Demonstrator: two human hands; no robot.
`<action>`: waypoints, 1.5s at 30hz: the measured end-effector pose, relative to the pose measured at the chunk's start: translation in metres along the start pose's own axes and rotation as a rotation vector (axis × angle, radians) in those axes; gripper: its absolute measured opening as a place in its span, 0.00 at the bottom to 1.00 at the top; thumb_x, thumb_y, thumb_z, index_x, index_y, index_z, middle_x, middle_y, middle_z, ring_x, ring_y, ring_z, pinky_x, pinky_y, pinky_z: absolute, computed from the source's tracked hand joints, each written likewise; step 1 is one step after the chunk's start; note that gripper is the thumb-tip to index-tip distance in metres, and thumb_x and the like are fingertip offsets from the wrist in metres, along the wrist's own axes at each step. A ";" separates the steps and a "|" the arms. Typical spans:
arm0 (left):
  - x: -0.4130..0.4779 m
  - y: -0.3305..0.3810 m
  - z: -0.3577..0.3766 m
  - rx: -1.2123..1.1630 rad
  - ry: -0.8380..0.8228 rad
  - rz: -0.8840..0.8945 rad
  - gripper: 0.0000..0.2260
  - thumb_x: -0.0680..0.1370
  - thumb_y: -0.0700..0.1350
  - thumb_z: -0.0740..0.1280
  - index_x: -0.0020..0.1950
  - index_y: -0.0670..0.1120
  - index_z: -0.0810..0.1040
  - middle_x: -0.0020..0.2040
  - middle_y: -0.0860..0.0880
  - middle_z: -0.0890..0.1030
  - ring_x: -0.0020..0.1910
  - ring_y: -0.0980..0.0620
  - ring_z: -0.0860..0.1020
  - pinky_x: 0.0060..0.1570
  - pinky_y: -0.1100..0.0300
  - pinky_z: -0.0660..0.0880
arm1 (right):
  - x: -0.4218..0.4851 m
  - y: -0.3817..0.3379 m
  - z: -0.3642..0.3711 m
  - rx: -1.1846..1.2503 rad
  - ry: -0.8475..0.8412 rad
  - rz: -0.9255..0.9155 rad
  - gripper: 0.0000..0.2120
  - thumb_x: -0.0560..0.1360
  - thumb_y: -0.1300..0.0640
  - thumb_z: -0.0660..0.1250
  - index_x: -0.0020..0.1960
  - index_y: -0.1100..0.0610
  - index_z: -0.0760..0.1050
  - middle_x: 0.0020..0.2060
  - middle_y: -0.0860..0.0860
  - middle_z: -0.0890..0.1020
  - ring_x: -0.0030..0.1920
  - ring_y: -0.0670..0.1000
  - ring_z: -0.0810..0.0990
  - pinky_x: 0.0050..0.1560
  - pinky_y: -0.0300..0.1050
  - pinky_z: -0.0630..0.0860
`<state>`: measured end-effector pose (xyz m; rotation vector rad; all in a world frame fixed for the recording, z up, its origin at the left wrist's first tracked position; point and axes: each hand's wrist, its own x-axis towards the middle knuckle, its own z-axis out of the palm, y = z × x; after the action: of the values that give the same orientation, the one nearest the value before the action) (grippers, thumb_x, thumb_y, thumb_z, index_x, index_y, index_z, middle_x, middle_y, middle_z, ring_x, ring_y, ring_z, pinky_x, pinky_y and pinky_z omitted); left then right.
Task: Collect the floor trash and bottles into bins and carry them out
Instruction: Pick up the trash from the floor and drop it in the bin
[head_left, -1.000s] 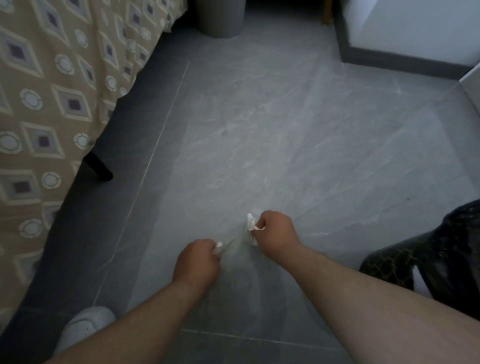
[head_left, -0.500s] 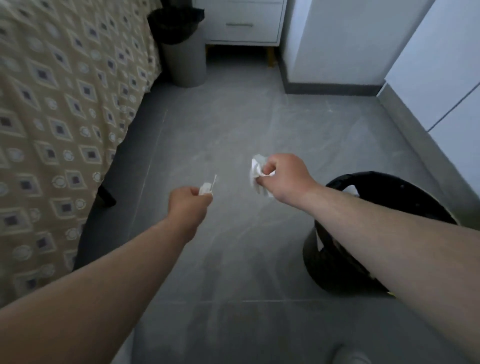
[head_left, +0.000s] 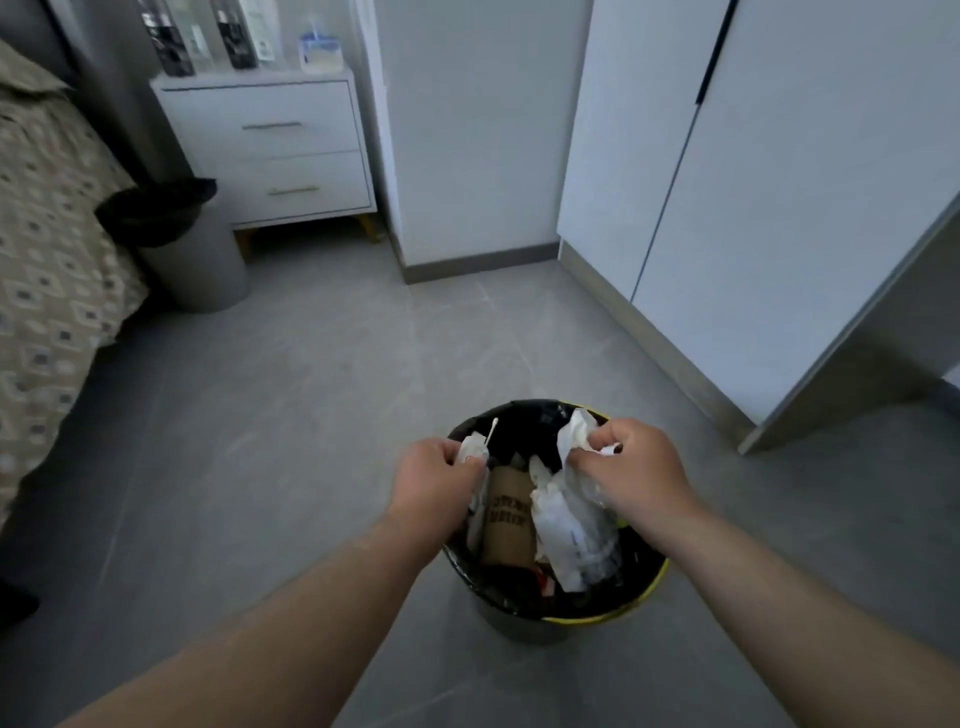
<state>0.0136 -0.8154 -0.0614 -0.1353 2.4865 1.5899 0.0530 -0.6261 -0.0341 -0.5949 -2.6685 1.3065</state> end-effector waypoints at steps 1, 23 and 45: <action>-0.001 0.001 0.014 0.057 -0.024 0.012 0.15 0.74 0.43 0.67 0.29 0.44 0.68 0.24 0.49 0.67 0.24 0.52 0.65 0.27 0.64 0.62 | -0.001 0.012 -0.003 0.018 0.005 0.035 0.06 0.68 0.56 0.73 0.39 0.55 0.76 0.37 0.43 0.77 0.38 0.42 0.74 0.33 0.35 0.67; 0.015 -0.019 0.078 0.446 -0.221 -0.245 0.11 0.72 0.34 0.62 0.32 0.43 0.65 0.30 0.47 0.69 0.28 0.51 0.67 0.24 0.62 0.62 | 0.010 0.043 -0.002 0.155 0.009 0.132 0.06 0.71 0.55 0.73 0.41 0.54 0.76 0.41 0.46 0.77 0.42 0.47 0.76 0.37 0.38 0.69; 0.011 0.002 -0.018 0.369 -0.337 -0.014 0.18 0.77 0.52 0.64 0.43 0.36 0.80 0.34 0.41 0.77 0.31 0.48 0.76 0.37 0.53 0.79 | -0.005 0.012 0.005 0.106 -0.061 0.016 0.22 0.75 0.46 0.63 0.46 0.68 0.72 0.33 0.53 0.71 0.32 0.50 0.68 0.33 0.45 0.66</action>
<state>0.0000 -0.8300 -0.0546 0.1541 2.4429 1.0203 0.0597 -0.6254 -0.0459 -0.5731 -2.6267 1.4833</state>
